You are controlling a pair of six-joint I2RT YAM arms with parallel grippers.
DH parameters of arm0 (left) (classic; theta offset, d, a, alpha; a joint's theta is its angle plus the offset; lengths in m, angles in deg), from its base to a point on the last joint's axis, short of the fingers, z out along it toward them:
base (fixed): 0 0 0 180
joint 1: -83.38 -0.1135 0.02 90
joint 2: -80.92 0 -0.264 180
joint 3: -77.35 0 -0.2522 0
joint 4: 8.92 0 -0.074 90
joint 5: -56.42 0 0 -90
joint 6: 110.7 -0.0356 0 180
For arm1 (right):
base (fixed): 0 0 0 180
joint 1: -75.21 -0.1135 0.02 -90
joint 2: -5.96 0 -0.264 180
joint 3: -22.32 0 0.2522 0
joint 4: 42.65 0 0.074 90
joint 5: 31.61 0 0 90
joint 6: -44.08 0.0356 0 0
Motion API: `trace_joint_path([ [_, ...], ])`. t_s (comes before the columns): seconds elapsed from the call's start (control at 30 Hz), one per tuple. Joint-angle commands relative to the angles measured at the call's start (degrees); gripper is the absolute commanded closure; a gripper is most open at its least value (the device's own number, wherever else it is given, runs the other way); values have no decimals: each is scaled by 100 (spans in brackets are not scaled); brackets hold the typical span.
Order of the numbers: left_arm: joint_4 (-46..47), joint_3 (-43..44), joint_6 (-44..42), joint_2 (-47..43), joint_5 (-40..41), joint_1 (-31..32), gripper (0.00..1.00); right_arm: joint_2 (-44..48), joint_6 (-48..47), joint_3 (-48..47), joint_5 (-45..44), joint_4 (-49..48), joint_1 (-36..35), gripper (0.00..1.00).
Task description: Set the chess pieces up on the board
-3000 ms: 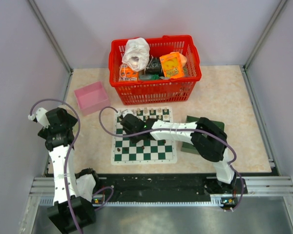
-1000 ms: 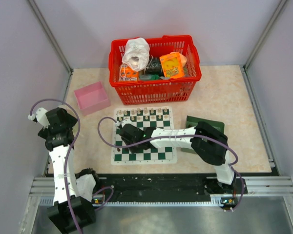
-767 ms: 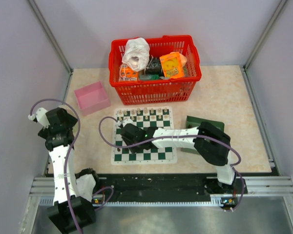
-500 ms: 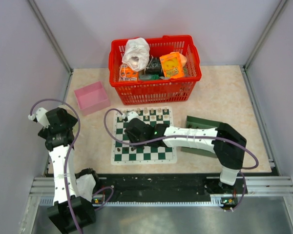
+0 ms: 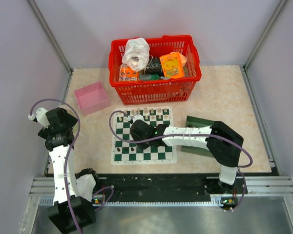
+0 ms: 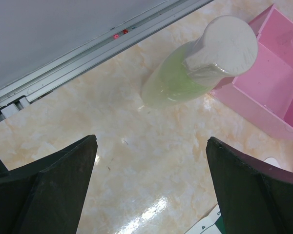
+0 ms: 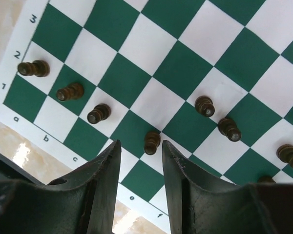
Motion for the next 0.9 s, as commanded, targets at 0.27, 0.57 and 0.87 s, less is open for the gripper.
trace_joint_path([
  [0.27, 124, 49, 10, -37, 5, -43, 1, -210, 103, 25, -79, 12, 19, 65],
  [0.57, 133, 31, 19, -46, -12, -34, 1, -289, 103, -10, -62, 39, 37, 72],
  [0.87, 133, -4, 27, -55, -21, -34, 1, -140, -46, -98, 9, 30, -7, 88],
])
